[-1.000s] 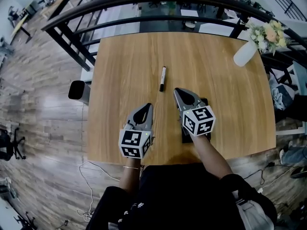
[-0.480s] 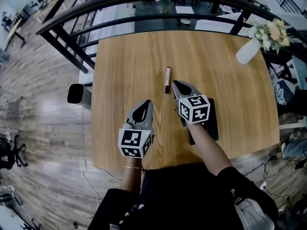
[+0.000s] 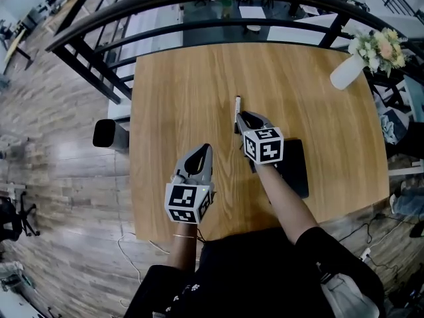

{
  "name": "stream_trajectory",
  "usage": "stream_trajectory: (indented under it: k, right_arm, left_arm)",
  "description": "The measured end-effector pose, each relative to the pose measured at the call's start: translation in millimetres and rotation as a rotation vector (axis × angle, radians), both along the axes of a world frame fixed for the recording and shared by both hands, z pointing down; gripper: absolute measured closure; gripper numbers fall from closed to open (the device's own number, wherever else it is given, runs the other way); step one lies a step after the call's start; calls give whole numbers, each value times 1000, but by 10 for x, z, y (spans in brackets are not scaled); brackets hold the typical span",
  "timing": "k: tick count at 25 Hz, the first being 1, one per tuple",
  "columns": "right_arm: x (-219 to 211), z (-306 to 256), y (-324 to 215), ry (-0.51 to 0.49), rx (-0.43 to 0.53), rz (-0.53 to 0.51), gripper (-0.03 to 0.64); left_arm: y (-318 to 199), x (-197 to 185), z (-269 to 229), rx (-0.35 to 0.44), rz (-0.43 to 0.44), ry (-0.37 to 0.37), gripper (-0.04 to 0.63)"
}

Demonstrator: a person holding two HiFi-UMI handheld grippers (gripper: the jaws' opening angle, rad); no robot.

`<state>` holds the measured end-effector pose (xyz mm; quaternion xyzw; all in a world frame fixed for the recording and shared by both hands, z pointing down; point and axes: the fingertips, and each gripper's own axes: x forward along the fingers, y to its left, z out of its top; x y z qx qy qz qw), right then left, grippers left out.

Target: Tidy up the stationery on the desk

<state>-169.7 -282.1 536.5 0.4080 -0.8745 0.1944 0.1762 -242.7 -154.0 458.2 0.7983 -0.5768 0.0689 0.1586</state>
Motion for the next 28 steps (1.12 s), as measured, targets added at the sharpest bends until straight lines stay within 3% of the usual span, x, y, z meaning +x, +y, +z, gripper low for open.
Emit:
stream_trajectory:
  k: [28]
  right_arm:
    - [-60,816,-298,217,-164,133,482]
  left_arm:
    - [-114,-236,287,-48,-1,81,603]
